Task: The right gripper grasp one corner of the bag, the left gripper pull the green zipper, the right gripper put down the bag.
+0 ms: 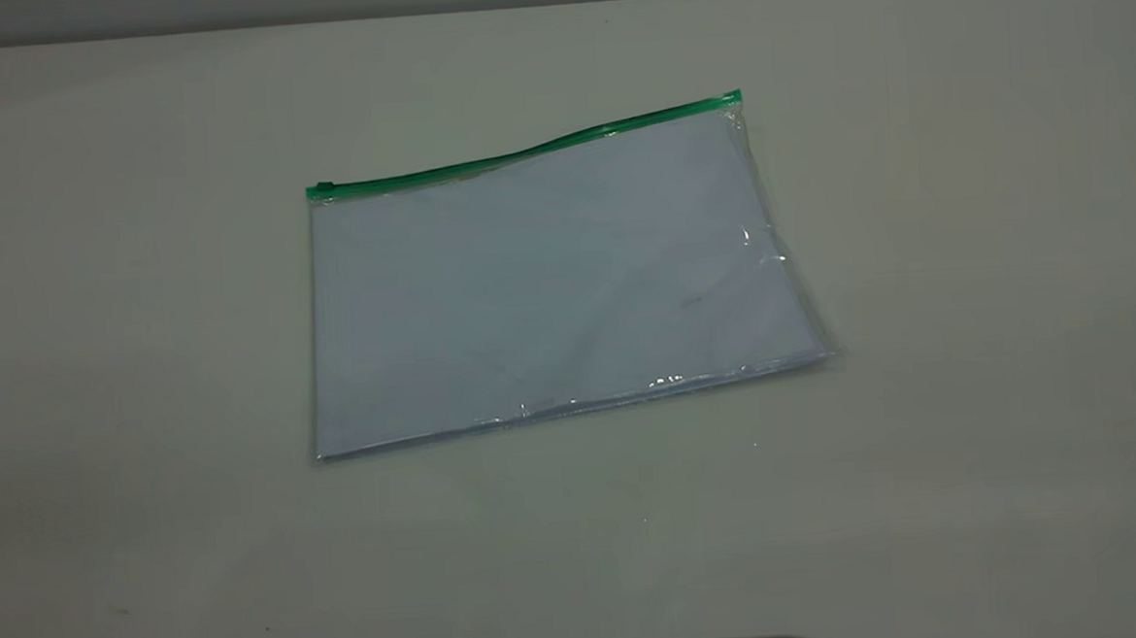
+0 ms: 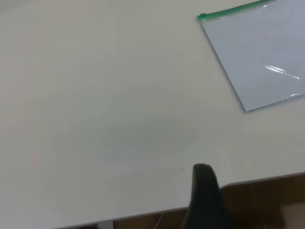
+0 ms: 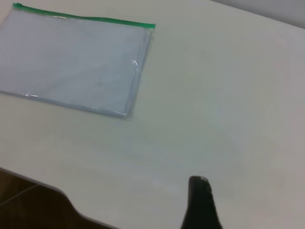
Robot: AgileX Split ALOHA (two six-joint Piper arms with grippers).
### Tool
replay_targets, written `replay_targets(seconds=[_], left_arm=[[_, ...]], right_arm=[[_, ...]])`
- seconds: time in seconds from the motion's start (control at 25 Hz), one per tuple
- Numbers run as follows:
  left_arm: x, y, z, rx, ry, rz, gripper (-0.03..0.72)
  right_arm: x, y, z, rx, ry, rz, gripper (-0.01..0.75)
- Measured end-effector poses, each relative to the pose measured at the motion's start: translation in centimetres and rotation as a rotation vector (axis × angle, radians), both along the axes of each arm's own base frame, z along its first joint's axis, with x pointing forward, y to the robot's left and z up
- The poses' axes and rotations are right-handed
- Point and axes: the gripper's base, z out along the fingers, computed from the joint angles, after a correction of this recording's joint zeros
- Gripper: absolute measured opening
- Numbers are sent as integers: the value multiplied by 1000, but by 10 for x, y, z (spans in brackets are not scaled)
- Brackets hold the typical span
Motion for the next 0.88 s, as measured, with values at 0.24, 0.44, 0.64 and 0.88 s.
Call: replay_targets(seconds=[0.24, 0.44, 0.64, 0.88], left_arm=[[0, 0, 0, 0, 1, 0, 586], [0, 0, 0, 0, 1, 0, 586], [0, 0, 0, 0, 2, 0, 586], [0, 0, 0, 0, 2, 0, 586]], right_arm=[[0, 0, 0, 0, 0, -4, 578], [1, 1, 0, 1, 0, -107, 578], [2, 1, 0, 20, 3, -180, 578], [2, -6, 0, 48, 9, -287, 578]])
